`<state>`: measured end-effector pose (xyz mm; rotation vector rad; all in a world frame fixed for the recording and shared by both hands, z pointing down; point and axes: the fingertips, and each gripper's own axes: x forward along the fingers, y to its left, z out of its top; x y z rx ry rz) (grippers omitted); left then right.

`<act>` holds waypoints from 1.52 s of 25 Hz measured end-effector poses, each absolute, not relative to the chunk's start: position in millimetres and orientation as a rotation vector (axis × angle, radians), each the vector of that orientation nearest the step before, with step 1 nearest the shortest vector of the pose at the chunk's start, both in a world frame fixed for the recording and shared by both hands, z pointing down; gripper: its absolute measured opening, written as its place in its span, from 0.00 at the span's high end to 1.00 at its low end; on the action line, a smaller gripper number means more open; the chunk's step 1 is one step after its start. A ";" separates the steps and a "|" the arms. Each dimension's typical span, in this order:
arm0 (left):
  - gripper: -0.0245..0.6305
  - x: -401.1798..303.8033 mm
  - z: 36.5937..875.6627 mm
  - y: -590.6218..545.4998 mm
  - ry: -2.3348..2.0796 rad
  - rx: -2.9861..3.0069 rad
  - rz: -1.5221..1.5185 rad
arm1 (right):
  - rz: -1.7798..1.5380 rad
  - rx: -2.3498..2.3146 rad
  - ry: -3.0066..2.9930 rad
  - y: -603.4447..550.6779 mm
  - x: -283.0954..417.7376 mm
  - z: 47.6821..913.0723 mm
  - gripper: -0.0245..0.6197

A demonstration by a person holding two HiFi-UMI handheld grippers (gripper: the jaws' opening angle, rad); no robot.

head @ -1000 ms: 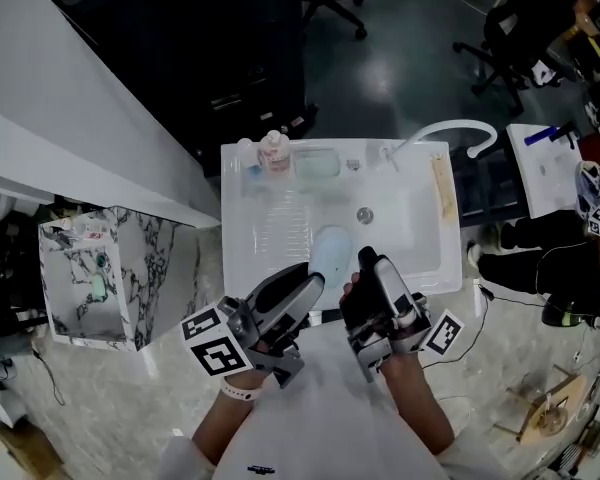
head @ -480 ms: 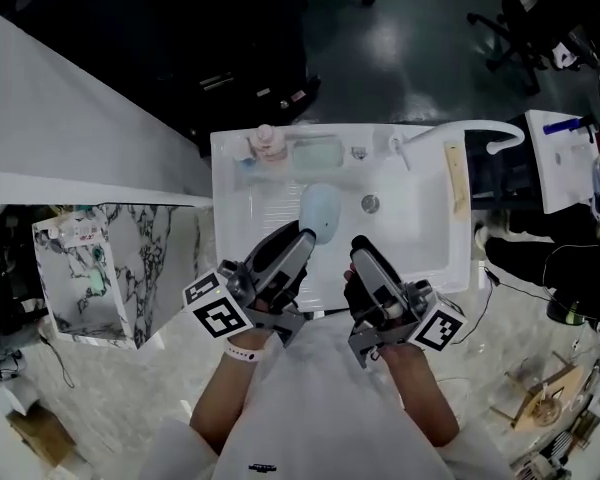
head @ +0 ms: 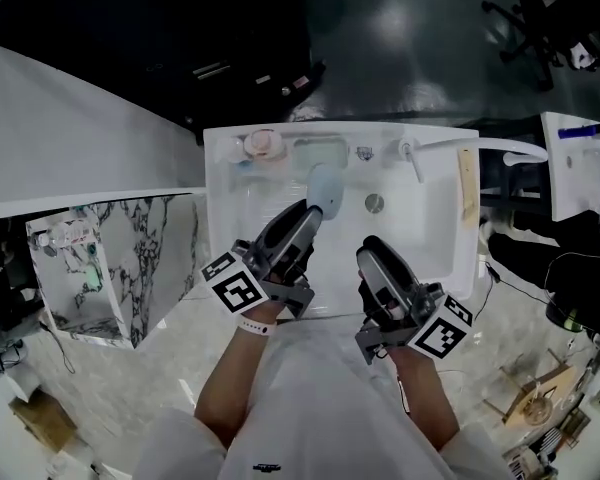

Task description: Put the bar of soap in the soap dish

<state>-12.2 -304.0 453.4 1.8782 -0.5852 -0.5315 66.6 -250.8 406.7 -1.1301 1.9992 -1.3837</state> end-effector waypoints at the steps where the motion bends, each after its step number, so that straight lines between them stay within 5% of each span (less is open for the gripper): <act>1: 0.79 -10.9 456.8 -307.1 -0.591 1.876 -0.529 | -1.383 -1.148 2.017 -252.5 67.8 410.3 0.73; 6: 0.79 -4.0 475.1 -321.8 -0.621 1.858 -0.526 | -1.359 -1.242 2.134 -262.6 71.6 428.4 0.74; 12: 0.79 0.9 500.6 -334.1 -0.671 1.823 -0.508 | -1.259 -1.339 2.287 -274.2 71.9 441.7 0.94; 38: 0.79 4.4 597.5 -378.1 -0.903 1.790 -0.332 | -1.293 -1.359 2.418 -290.7 78.8 486.1 0.94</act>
